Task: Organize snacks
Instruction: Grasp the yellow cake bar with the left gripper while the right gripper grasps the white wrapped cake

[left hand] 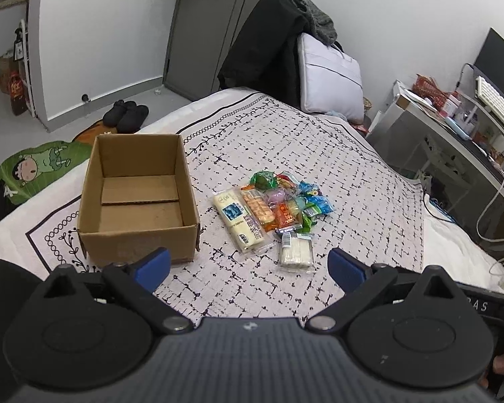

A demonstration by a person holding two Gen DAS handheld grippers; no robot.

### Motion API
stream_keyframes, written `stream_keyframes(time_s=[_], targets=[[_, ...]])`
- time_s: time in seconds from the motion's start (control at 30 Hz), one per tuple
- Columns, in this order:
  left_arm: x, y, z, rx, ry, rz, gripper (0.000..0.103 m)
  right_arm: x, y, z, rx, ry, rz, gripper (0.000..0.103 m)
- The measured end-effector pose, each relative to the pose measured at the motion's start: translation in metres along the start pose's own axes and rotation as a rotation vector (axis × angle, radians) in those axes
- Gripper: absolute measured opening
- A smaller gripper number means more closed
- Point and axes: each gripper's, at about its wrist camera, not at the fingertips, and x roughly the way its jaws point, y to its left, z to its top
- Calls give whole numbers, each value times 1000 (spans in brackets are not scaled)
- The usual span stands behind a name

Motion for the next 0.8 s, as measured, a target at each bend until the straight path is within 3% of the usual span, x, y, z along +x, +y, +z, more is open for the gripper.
stream_keyframes(time_s=[0.2, 0.8], targets=[[16, -4, 9, -40, 2, 20, 100, 19, -11, 6, 17, 20, 16, 96], [95, -26, 29, -173, 95, 109, 81, 91, -42, 23, 111, 117, 123, 80]])
